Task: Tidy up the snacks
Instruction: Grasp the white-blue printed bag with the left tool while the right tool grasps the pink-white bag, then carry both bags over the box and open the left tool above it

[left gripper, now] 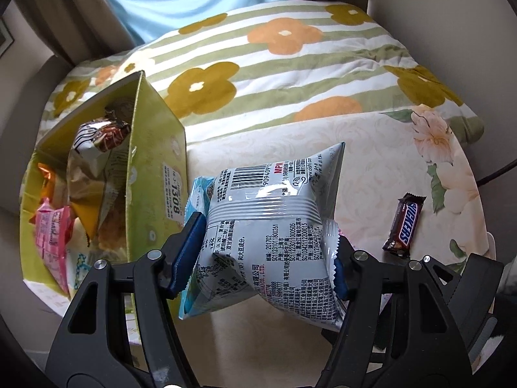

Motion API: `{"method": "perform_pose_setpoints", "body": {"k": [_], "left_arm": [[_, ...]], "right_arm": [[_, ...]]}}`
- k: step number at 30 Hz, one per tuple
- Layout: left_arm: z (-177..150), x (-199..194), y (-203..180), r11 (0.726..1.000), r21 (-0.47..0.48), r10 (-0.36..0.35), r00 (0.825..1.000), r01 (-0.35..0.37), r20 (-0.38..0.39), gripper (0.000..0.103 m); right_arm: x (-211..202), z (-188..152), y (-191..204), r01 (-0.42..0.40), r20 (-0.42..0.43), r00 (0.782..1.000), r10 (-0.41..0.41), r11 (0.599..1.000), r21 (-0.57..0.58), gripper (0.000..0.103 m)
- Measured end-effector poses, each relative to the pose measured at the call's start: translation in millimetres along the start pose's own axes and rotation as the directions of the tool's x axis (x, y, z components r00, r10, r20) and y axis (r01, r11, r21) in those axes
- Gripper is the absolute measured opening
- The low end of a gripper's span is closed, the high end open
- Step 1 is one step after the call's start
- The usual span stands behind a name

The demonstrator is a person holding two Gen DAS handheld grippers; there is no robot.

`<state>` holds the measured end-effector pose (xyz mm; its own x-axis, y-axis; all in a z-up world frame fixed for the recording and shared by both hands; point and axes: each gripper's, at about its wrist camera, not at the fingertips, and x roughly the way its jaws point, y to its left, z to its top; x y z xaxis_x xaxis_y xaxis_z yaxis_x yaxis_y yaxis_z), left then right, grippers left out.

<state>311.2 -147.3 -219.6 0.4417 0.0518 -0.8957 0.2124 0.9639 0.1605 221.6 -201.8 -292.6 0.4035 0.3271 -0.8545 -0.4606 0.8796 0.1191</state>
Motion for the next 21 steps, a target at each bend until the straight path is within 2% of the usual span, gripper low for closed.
{"method": "perform_pose_setpoints", "body": {"k": [2,11,16,21], "left_arm": [[-1,-5,3,1.000,-0.006,0.001,1.000,-0.001,0.008,0.063],[0,-51,14,0.999,-0.035,0.005,0.995,-0.002,0.099,0.063],[3,-86,31,0.997,-0.076,0.023,0.985,-0.011,0.170,0.063],[5,-121,59,0.992,-0.119,0.056,0.968,-0.027,0.244,0.063]], "right_arm": [[-7,1,0,0.011,0.012,1.000,-0.011,1.000,-0.004,0.056],[-49,15,1,0.041,0.071,0.997,-0.039,0.999,-0.026,0.053],[-78,31,5,0.056,0.118,0.992,-0.050,0.997,-0.047,0.053],[-105,56,13,0.081,0.165,0.984,-0.067,0.993,-0.084,0.053]]}}
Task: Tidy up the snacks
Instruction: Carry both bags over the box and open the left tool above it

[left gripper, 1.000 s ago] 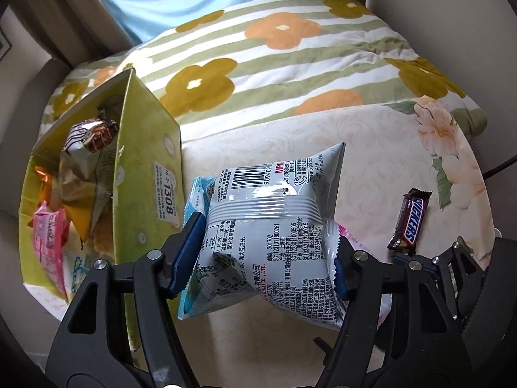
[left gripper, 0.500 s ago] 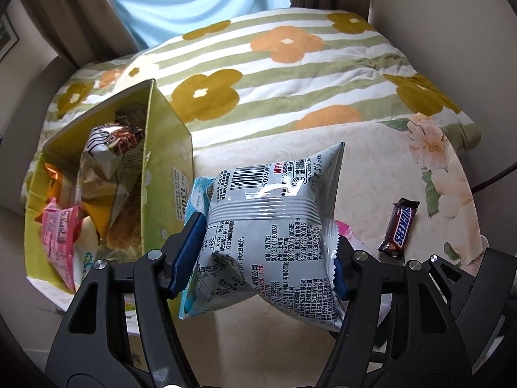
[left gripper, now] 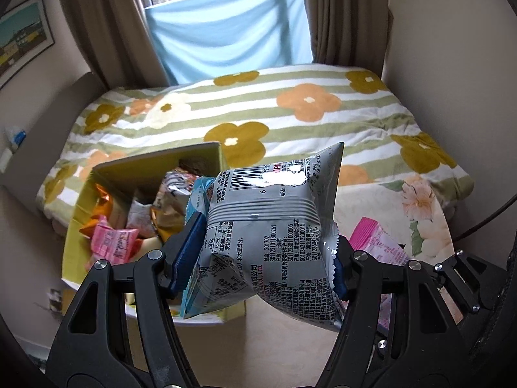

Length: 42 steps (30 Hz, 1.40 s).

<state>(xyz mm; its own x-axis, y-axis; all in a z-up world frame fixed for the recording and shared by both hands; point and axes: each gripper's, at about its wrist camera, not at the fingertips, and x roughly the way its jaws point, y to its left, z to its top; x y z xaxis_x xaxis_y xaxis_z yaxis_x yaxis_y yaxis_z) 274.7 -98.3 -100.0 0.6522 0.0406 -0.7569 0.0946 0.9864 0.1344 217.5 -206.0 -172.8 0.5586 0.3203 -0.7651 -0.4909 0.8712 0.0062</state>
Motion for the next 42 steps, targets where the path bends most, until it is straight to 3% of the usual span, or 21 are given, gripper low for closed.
{"method": "perform_pose_setpoints", "body": {"k": [8,21,27,34,37,39,42], "left_arm": [[15,-26,77,0.997,-0.075,0.026,0.998,-0.022,0.064,0.063],[7,7,238,0.989,-0.121,0.087,0.996,-0.085,0.008,0.063],[-9,43,284,0.992,-0.113,0.054,0.997,-0.060,-0.050,0.063],[-36,77,296,0.997,-0.071,-0.002,0.995,-0.005,-0.099,0.063],[-45,84,296,0.998,-0.062,-0.007,0.994,0.001,-0.107,0.069],[-50,84,296,0.998,-0.061,0.002,0.995,-0.008,-0.102,0.102],[-59,79,295,0.998,-0.065,-0.013,0.997,0.009,-0.072,0.103]], "right_arm": [[-20,58,25,0.023,0.058,0.998,-0.022,1.000,-0.018,0.053],[20,156,78,-0.006,0.102,0.995,-0.004,0.995,0.097,0.053],[51,174,107,-0.016,0.080,0.997,0.006,0.992,0.124,0.053],[75,170,128,-0.008,0.017,1.000,0.005,0.984,0.178,0.053],[80,165,131,-0.001,-0.006,1.000,0.002,0.981,0.195,0.053],[82,163,132,0.001,-0.019,1.000,0.003,0.979,0.206,0.053],[83,160,132,-0.004,-0.030,0.999,0.010,0.977,0.212,0.053]]}}
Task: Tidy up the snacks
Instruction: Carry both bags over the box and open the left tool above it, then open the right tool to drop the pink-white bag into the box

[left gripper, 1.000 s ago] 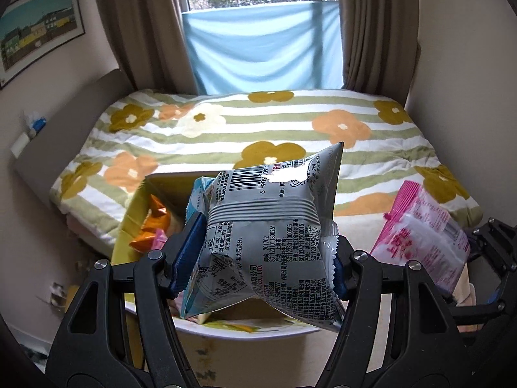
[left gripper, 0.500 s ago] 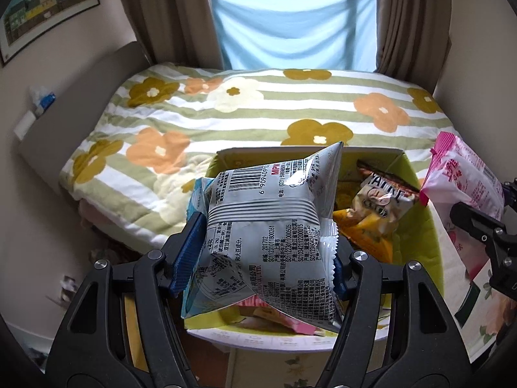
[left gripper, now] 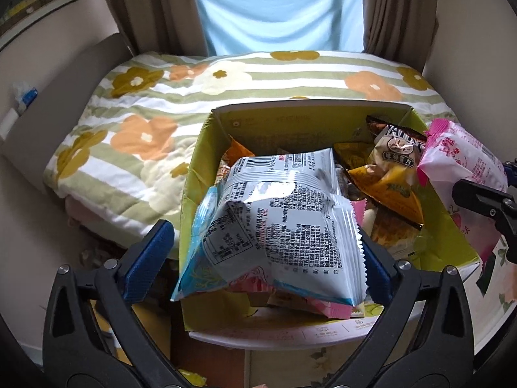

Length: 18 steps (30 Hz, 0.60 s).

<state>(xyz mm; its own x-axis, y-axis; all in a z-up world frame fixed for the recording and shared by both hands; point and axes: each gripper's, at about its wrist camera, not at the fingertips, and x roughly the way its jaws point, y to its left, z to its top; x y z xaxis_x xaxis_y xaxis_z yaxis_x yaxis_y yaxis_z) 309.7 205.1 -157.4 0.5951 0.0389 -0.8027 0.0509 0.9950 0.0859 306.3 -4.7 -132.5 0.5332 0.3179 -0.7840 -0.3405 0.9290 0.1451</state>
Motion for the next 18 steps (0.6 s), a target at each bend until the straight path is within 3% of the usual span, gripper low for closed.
{"method": "perform_pose_setpoints", "body": {"k": [7,18], "left_arm": [[-15,-10,-2,1.000,0.006,-0.001,1.000,0.001,-0.004,0.103],[-20,-46,-4,0.998,-0.008,-0.065,0.996,0.066,0.052,0.103]], "right_arm": [[-2,-8,4,-0.020,-0.014,1.000,0.020,1.000,0.010,0.053],[-5,-9,8,-0.039,-0.018,0.999,0.039,0.999,0.018,0.053]]}}
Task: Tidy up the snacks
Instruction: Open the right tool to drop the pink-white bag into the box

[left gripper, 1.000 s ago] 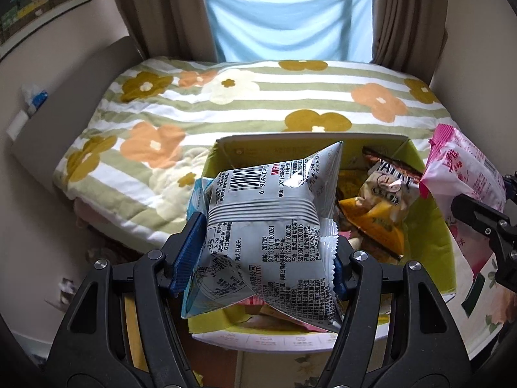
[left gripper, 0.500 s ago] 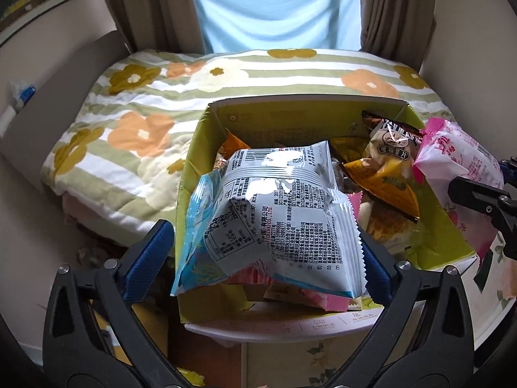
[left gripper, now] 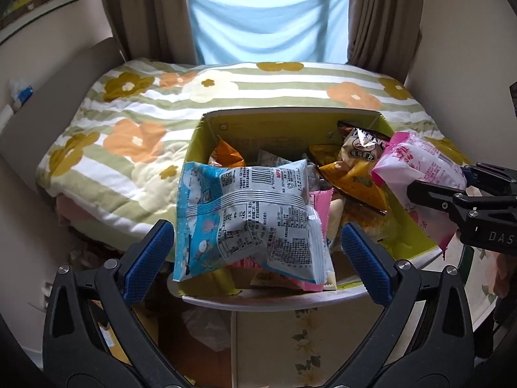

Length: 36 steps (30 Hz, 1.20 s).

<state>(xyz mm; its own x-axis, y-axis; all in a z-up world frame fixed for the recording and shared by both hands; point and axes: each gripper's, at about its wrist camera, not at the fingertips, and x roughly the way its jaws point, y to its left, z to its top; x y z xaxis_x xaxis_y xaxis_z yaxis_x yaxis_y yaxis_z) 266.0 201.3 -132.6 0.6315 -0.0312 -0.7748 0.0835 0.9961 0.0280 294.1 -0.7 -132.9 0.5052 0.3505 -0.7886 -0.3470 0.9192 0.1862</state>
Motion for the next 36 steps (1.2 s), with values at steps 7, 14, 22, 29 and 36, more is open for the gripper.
{"method": "perform_pose_setpoints", "body": {"k": [7,14,22,29,36], "left_arm": [[0,-4,-5,1.000,0.005,-0.013,1.000,0.013,0.000,0.103],[-6,-2,-7,1.000,0.005,-0.030,0.999,0.030,-0.022,0.103],[-11,3,-10,0.997,0.019,-0.071,0.997,0.072,-0.036,0.103],[-3,-2,-19,0.994,0.038,-0.105,0.994,0.105,-0.013,0.103],[10,-14,-56,0.984,0.093,-0.154,0.988,0.151,0.022,0.103]], "right_arm": [[5,-1,2,0.019,-0.009,1.000,-0.019,1.000,0.002,0.063],[-3,-7,2,0.048,0.059,0.997,-0.048,0.999,-0.008,0.095],[-9,-17,-2,0.072,0.044,0.996,-0.074,0.997,0.033,0.095],[-30,-27,-7,0.124,0.056,0.990,-0.128,0.990,0.069,0.095],[-74,-38,-46,0.181,0.109,0.974,-0.197,0.974,0.136,0.095]]}}
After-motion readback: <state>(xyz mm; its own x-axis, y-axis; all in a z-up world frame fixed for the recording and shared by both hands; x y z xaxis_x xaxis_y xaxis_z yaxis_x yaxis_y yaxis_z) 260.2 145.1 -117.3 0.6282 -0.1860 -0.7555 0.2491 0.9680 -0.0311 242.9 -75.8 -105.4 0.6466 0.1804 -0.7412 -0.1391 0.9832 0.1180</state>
